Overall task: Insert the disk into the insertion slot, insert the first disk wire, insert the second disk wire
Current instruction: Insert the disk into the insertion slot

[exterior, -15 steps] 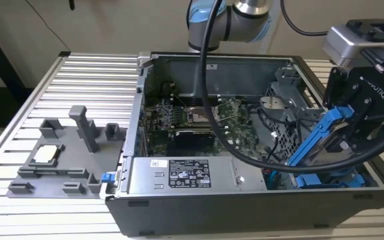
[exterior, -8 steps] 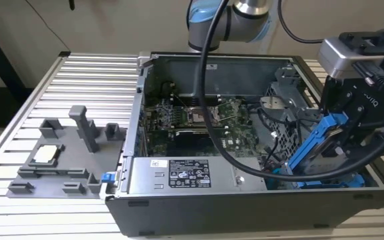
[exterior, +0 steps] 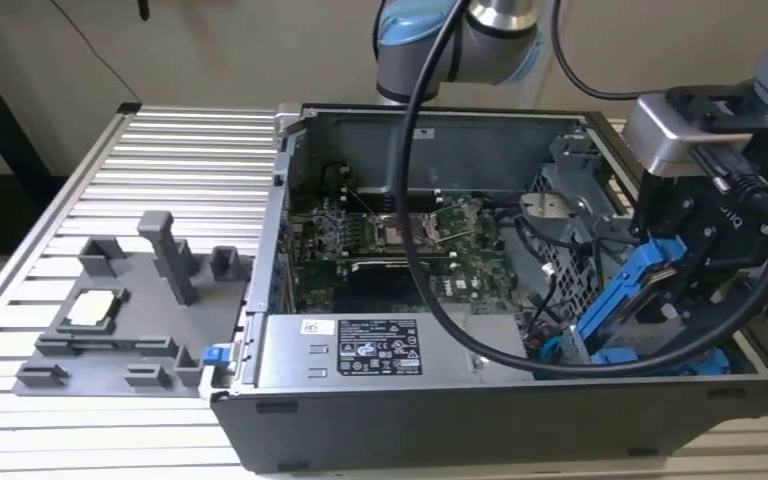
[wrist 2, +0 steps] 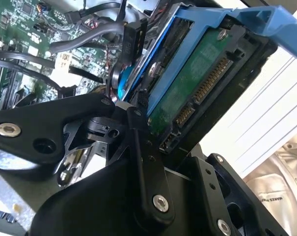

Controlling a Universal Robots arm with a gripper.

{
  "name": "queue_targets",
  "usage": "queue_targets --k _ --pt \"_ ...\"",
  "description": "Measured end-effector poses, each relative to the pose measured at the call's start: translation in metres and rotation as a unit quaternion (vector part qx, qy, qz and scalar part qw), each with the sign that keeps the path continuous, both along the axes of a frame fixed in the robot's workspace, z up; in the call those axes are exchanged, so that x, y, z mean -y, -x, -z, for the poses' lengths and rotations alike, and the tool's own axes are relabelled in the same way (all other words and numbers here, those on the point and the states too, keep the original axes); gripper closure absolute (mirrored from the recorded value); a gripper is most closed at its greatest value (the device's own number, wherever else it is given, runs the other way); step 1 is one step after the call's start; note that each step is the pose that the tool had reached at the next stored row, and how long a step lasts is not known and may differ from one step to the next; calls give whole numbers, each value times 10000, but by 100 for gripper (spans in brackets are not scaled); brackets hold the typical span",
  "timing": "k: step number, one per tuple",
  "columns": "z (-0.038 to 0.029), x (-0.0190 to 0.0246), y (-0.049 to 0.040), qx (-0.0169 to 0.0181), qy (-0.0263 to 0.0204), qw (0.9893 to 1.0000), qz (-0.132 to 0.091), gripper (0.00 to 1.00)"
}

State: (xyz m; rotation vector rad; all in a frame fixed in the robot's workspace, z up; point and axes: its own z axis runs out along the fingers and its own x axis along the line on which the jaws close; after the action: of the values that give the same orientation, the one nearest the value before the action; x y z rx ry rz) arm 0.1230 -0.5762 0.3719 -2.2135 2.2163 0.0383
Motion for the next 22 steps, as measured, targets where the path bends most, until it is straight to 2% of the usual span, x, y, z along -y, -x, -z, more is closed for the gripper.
queue_targets --k 11,19,20,22 --pt "107 0 0 1 0 10000 0 67" --pt "108 0 0 1 3 10000 0 66" --pt "108 0 0 1 4 10000 0 59" --pt "107 0 0 1 5 10000 0 59"
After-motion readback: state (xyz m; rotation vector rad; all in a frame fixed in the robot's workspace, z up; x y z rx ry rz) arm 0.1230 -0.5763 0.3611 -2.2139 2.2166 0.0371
